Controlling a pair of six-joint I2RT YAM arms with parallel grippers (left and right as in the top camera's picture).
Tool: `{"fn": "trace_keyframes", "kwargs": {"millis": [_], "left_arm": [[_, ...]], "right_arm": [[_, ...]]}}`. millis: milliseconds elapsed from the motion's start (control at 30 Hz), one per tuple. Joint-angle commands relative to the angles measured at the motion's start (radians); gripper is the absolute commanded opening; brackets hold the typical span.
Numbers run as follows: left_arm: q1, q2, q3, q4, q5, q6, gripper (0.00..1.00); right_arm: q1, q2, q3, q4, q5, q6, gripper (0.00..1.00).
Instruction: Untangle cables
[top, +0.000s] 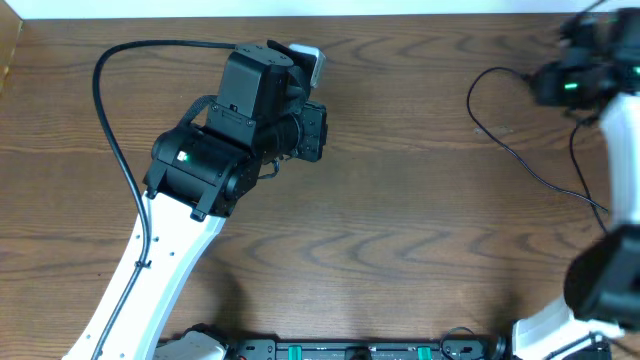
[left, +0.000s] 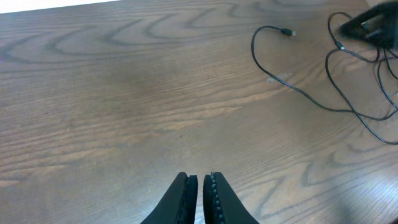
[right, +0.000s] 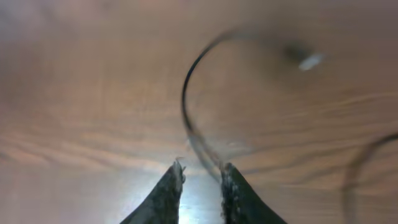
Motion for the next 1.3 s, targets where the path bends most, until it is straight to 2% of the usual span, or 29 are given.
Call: {"fn": "trace_keyframes", "kwargs": {"millis": [0,167,200,400,733,1267], "left_arm": [[-0.003,0.003,0.006,0.001,0.009,-0.001,0.11],[-0.003,-0.010,0.007,0.003,0.009,-0.001,0.11],[-0.003,-0.011,0.007,0.006,0.009,-0.001,0.11],[-0.003,-0.013,0.008,0.005,0.010,-0.040,0.11],[-0.003,-0.013,0.008,0.007,0.039,-0.051,0.11],[-0.003,-0.014,0.008,0.024,0.043,-0.078,0.11]], "right_arm": [[0.082,0.117,-0.029,-0.006,0.111,-0.024,0.04],[0.158,0.237,-0.029,0.016,0.153,-0.024,0.04],[0.169,0.247,-0.029,0.024,0.153,-0.024,0.01],[0.224,0.277,-0.029,0.108,0.174,-0.024,0.01],[0.215,0.335,-0.030,0.181,0.244,-0.058,0.01],[0.154,0.355,-0.032,0.192,0.285,-0.074,0.01]]}}
